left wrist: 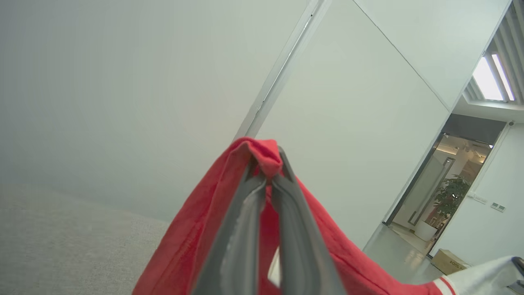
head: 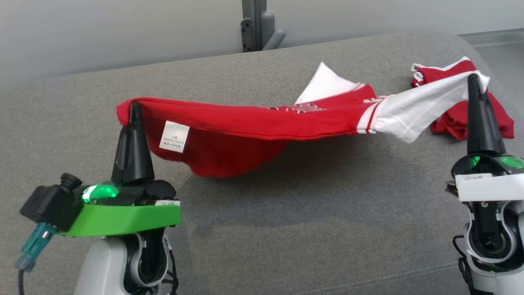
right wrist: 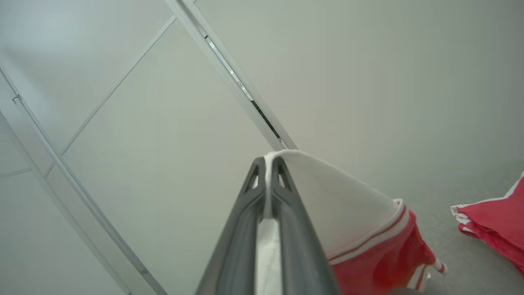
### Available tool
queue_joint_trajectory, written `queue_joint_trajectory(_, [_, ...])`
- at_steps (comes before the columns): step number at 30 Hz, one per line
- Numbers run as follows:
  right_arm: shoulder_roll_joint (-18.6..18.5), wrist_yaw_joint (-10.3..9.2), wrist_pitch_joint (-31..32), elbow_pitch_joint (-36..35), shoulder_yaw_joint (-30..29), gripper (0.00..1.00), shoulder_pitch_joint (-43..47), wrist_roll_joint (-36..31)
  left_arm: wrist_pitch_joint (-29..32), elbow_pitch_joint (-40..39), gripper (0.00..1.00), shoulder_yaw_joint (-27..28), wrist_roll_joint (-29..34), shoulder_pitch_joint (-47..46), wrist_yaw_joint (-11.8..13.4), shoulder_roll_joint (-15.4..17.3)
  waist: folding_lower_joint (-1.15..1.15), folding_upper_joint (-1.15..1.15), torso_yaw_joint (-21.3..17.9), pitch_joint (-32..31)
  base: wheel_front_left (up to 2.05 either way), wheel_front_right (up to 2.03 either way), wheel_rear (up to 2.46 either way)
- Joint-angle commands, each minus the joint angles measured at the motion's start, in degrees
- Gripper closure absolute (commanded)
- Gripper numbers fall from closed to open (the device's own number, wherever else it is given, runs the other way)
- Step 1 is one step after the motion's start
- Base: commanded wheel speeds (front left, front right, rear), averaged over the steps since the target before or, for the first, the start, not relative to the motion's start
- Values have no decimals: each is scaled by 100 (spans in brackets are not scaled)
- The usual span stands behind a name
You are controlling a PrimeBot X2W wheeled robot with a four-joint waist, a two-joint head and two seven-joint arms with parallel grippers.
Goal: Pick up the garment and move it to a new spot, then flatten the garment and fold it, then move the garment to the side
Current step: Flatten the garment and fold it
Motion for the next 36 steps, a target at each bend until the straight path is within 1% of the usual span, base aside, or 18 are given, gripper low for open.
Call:
queue_joint_trajectory(1, [-28, -1, -16, -113, -35, 100, 92, 65, 11, -120, 100, 20, 58, 62, 28, 56, 0, 0, -8, -8, 0, 0, 0])
queue_joint_trajectory(7, [-25, 0, 77, -1203, -214, 100, 258, 330, 268, -1390, 100, 40, 157, 123, 203, 221, 0, 0, -44, 3, 0, 0, 0])
queue_joint_trajectory(12, [8, 0, 278, -1903, -398, 100, 275, 562, 563, -2292, 100, 69, 261, -27, 318, 424, 0, 0, -77, 105, 0, 0, 0])
queue_joint_trajectory(15, [15, 0, 439, -2117, -469, 100, 236, 540, 819, -2651, 100, 18, 281, -138, 358, 523, 0, 0, -79, 229, 0, 0, 0])
queue_joint_trajectory(18, [65, 0, 610, -2076, -482, 100, 88, 507, 1066, -2719, 100, -17, 324, -356, 361, 651, 0, 0, -53, 435, 0, 0, 0])
queue_joint_trajectory(20, [93, 0, 723, -1964, -441, 100, -85, 502, 1236, -2616, 100, -76, 190, -525, 329, 637, 0, 0, -36, 626, 0, 0, 0])
queue_joint_trajectory(22, [101, 0, 840, -1753, -387, 100, -374, 476, 1405, -2388, 100, -84, 173, -829, 281, 738, 0, 0, -15, 867, 0, 0, 0])
queue_joint_trajectory(26, [77, 0, 1060, -1124, -271, 100, -1327, 368, 1730, -1695, 100, -76, 61, -1721, 134, 856, 0, 0, 41, 1435, 0, 0, 0])
queue_joint_trajectory(29, [88, 1, 1164, -461, -187, 100, -2447, 210, 1995, -892, 100, 99, 119, -2782, 85, 1046, 0, 0, 41, 1905, 0, 0, 0])
queue_joint_trajectory(31, [113, 1, 1140, 151, -113, 100, -3319, 20, 2119, -273, 100, 186, 227, -3607, 54, 1199, 0, 0, -8, 2148, 0, 0, 0])
queue_joint_trajectory(33, [158, 0, 967, 782, -44, 100, -4293, -136, 2238, 381, 100, 213, 404, -4480, -1, 1402, 0, 0, -94, 2353, 0, 0, 0])
queue_joint_trajectory(36, [245, 0, 465, 1894, 74, 100, -5622, -441, 2209, 1336, 100, 250, 705, -5753, 23, 1590, 0, 0, -287, 2547, 0, 0, 0])
